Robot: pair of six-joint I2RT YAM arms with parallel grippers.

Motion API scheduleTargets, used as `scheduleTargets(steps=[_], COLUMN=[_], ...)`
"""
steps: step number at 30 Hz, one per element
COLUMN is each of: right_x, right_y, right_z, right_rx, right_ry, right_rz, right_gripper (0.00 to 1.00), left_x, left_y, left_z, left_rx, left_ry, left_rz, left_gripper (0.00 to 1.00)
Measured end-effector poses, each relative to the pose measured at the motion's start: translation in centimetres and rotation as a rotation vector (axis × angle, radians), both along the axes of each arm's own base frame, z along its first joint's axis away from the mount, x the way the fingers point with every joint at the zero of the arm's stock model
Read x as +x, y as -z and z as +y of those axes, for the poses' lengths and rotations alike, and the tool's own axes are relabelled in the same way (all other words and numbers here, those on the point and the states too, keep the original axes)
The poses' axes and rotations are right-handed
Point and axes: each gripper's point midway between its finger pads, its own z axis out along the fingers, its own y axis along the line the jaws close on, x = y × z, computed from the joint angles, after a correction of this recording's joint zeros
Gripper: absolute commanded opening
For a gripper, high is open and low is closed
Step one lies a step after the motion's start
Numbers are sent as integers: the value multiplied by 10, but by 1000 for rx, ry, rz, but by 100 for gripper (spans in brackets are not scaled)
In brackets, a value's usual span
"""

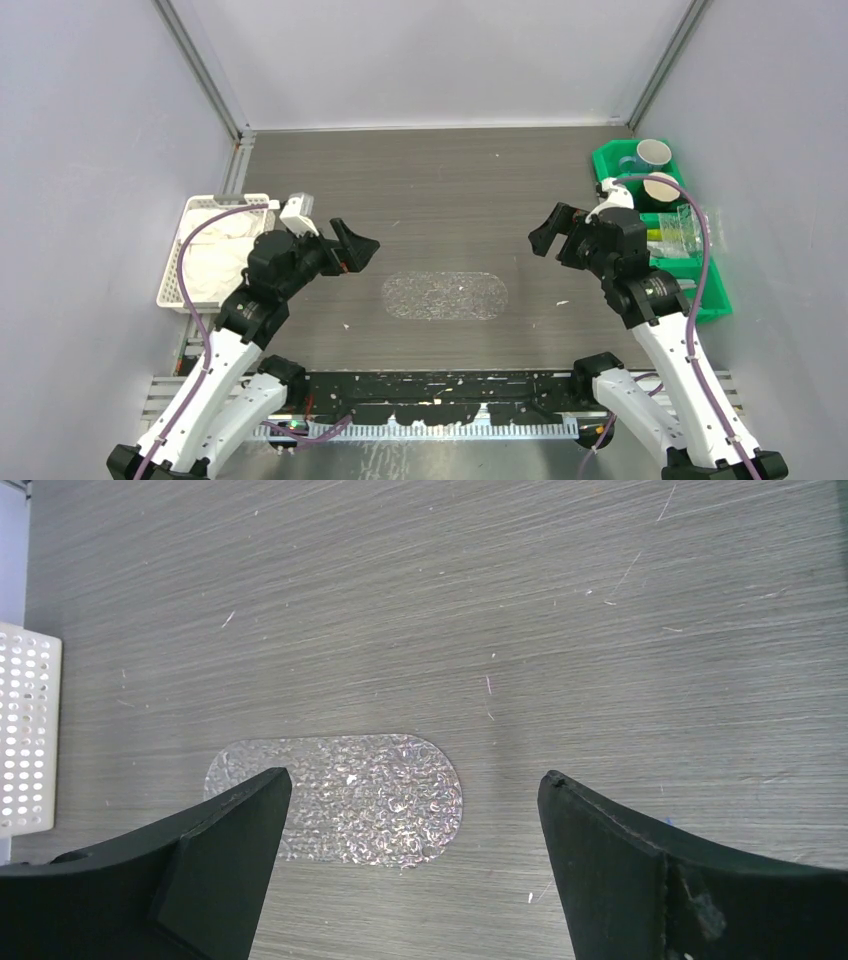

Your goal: Prepare toiletry sets of a toothbrush and toothpaste on the tray

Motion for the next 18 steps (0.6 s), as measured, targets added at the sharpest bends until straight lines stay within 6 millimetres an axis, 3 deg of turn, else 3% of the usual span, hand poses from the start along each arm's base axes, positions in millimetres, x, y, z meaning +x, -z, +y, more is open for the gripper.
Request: scheduleTargets(steps=[10, 18], right_x=[4, 13], right_y=[9, 30], right_z=[1, -2], right_rx=[-4, -1], right_ry=[4, 73], right_rz=[37, 131], right_gripper=[100, 100], left_x=[1, 7], left_y=[0, 8], left_z=[1, -6], left_rx=[2, 5], left_ry=[-5, 20], left_rz=[-4, 18], left_gripper=[100, 100])
